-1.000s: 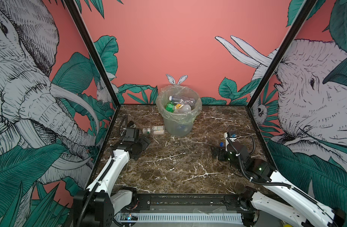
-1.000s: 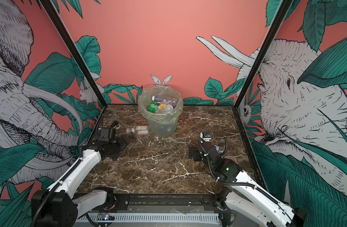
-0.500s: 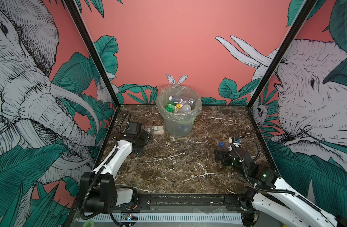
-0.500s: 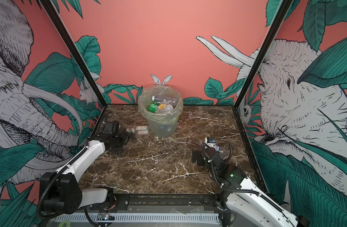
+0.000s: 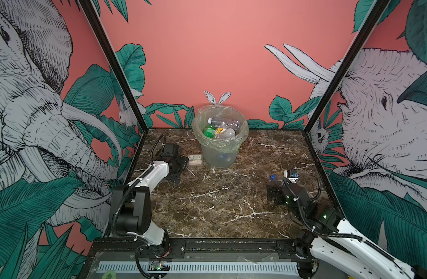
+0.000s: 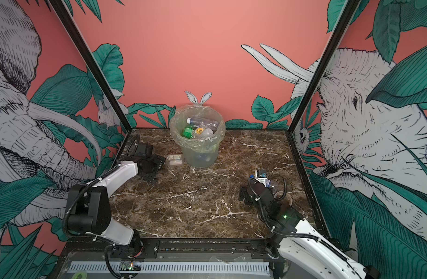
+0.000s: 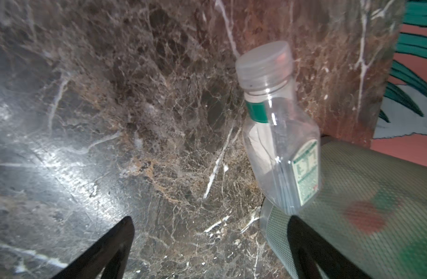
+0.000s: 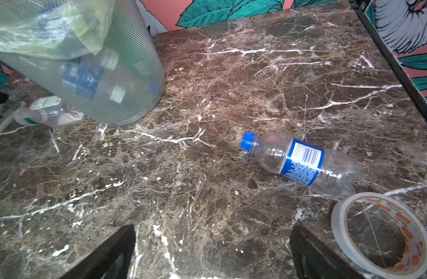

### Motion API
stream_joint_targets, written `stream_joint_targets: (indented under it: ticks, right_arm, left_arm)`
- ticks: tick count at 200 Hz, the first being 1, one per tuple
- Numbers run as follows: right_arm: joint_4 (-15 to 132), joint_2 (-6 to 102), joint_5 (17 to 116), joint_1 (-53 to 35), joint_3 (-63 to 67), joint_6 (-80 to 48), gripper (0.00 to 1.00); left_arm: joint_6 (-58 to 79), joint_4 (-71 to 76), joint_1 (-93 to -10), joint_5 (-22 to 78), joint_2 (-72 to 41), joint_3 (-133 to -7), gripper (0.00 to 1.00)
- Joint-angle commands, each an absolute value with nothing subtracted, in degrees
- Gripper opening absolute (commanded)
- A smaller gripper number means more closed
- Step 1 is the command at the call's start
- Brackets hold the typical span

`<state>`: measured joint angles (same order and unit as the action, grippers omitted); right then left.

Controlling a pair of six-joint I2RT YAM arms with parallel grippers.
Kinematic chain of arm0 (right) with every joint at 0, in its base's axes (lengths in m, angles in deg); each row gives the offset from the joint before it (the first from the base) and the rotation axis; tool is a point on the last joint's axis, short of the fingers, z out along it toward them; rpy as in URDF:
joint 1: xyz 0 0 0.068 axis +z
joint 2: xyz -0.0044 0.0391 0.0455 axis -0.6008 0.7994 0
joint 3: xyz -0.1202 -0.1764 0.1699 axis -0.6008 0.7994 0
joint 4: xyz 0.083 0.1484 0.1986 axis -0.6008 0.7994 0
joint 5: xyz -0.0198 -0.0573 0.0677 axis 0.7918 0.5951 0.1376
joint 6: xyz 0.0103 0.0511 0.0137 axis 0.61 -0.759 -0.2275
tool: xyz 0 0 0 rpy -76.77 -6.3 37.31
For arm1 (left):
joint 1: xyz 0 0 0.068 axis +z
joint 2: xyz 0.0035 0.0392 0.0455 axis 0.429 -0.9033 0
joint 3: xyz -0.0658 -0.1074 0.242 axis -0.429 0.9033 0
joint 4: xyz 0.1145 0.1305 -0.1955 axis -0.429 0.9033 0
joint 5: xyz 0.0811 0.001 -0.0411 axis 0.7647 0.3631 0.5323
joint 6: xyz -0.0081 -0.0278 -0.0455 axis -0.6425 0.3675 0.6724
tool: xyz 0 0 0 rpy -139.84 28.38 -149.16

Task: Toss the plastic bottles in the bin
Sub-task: 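Lower the left gripper onto the small green-capped bottle and close it, then lift the green-capped bottle with the left gripper up toward the bin rim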

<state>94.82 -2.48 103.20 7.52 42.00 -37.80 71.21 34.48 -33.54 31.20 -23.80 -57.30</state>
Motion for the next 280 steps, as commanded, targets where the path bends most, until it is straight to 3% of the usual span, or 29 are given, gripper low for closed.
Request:
stream_joint_targets:
  ticks: [1,72,250,270,280]
  right_arm:
    - [94.29,-1.99,106.56,7.28,42.07,-37.07,0.99]
    - [86.92,-1.51,108.84,7.12,45.99,-33.76,0.99]
    - [86.95,-6.29,116.34,6.48,49.86,-28.69,0.99]
    - [87.47,-6.47,116.22,6.30,49.37,-28.22,1.00]
    - [87.59,-6.62,116.16,6.31,49.19,-28.38,1.00]
  left_arm:
    - [73.03,34.36,-33.53,31.02,-25.90,-61.63,0.99]
    - [77.81,33.50,-35.49,36.14,-30.67,-68.07,0.99]
    - [85.36,38.67,-41.39,39.09,-50.03,-83.10,0.96]
    - [84.24,38.20,-41.31,39.87,-49.61,-81.49,0.77]
    - [83.46,38.11,-41.31,40.02,-49.05,-80.36,0.74]
